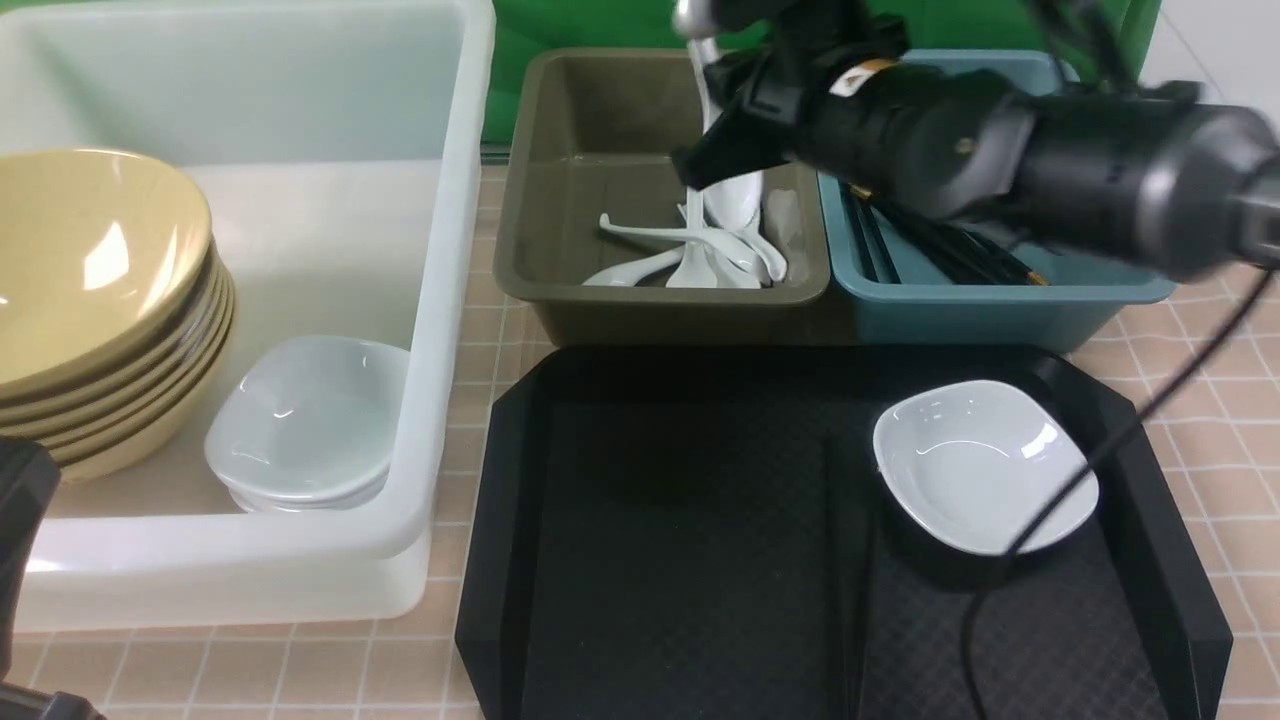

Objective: On brown table put chopsticks spoon bowls plates into blue grey white boxes.
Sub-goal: 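Place the white spoon into the bin of spoons with the right gripper, then reach for and grasp the small white dish on the black tray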

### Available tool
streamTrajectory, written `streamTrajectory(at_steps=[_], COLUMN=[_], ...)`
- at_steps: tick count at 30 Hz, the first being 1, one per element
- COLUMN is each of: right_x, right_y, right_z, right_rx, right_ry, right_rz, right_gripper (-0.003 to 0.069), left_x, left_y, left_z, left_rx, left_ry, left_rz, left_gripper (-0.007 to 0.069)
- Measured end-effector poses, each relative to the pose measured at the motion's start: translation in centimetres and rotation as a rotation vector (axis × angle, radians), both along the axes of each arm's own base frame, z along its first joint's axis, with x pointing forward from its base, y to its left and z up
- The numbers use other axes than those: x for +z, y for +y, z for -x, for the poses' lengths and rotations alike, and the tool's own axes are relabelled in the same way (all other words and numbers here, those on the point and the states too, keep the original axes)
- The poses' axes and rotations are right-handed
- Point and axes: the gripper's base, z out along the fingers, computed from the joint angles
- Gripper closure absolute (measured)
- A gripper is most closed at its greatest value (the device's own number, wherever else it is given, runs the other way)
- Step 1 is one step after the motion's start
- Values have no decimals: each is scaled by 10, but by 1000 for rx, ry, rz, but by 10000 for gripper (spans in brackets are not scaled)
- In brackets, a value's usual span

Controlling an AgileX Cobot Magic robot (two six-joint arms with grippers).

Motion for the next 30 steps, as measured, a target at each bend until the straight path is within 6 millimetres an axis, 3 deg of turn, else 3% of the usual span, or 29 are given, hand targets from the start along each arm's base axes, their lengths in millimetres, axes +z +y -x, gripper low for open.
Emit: streamTrajectory(at_steps=[4,5,7,8,9,10,11,12,15,16,17,18,24,30], right_x=[-8,-7,8,7,18,30,31,36,28,13,8,-21,-69,-58], right_y=[-7,-9,-29,-28,-37,-52,-53,-65,-82,-90,-91,-97,-112,-137], right_z=[-8,-8,-2,-1,6,19,20,32,52,62,64,76,93,89], right_rx=[39,41,68,77,92,115,117,119,82,58,54,33,-23,-131], right_ry=[90,95,185,199,249,378,395,498,683,773,796,893,967,953], right_rz=[41,41,41,47,37,37,33,76,172,224,238,281,355,301], right_gripper=[298,292,245,245,248,279,285,337,457,531,550,610,621,613], left_x=[0,0,-1,-1,-1,-1,-1,-1,0,0,0,0,1,0], left_y=[0,0,0,0,0,0,0,0,0,0,0,0,0,0], left_z=[0,0,0,0,0,0,0,0,0,0,0,0,0,0], left_rx=[-1,-1,-3,-3,-3,-3,-3,-3,-1,0,1,2,3,0], left_ry=[2,3,8,8,8,9,9,8,2,-1,-3,-5,-8,-1], left_rz=[0,-1,-2,-2,-2,-2,-2,-2,-1,0,1,1,2,0], left_gripper=[631,631,631,631,631,631,631,631,631,631,631,631,631,631])
